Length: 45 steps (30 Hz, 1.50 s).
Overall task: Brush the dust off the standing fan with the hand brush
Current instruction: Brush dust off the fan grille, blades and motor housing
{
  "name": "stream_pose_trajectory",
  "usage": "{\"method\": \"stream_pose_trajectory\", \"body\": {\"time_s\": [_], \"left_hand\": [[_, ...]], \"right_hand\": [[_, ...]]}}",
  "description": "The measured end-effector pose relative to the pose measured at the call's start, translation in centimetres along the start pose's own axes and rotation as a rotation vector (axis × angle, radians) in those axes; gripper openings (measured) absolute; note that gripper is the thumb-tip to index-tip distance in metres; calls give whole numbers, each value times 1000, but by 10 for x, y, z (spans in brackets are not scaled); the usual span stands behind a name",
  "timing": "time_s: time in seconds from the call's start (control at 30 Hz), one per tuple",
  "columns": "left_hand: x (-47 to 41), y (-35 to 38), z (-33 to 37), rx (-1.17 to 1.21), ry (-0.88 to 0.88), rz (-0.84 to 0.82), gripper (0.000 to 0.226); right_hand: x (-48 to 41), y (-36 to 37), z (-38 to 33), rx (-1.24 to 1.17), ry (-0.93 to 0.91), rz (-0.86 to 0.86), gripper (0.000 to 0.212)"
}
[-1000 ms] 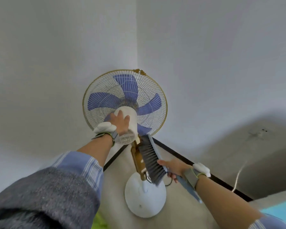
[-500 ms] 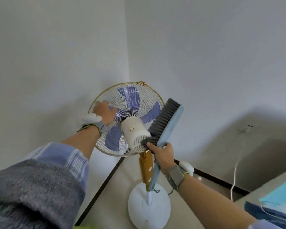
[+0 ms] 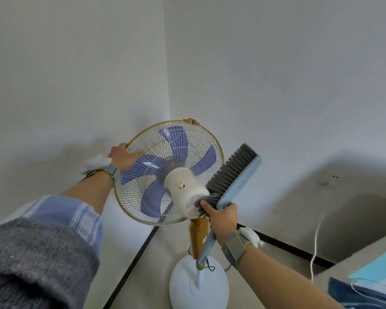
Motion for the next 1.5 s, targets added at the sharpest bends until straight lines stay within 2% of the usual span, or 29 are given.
{"method": "stream_pose_trajectory", "body": {"time_s": [0.2,0.33,0.53,0.83,0.93,1.03,1.13,1.2,1.3,1.5], "left_hand": [[-1,-4,-18,-127,24,81,82],[10,-9,-23,-155,-21,109,86],[44,-7,-36,-116,-125,208,75],[125,29,-9,-25,-279,425,78],[149,49,7,1,-311,487,75],[168,67,21,-2,-352,558,70],[174,71,28,-16,-396,560,68],[175,72,30,-15,-416,555,69],[176,73,32,-13,-433,561,70],[174,74,44,-39,-440,544,67]], "right_hand": [[-40,-9,-21,-49,49,-2,87],[-55,0,-34,-40,38,-50,68],[-77,12,-44,-8,12,-143,78],[-120,2,-84,133,-37,-323,33],[-134,-8,-97,141,-32,-331,46],[-139,-19,-103,208,-67,-389,42],[-141,-35,-104,300,-118,-391,43],[-138,-48,-109,371,-195,-382,48],[-129,-61,-123,462,-326,-364,70],[-86,-79,-172,535,-582,-356,73]]}}
Point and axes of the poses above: each hand's wrist, its own x-axis away from the middle knuckle, its own y-axis out of the palm, z = x × y, the point moved 4 cm from there along -x, towards the middle knuckle, and after that the axes turned 8 degrees about y, right-handed, at the moved point
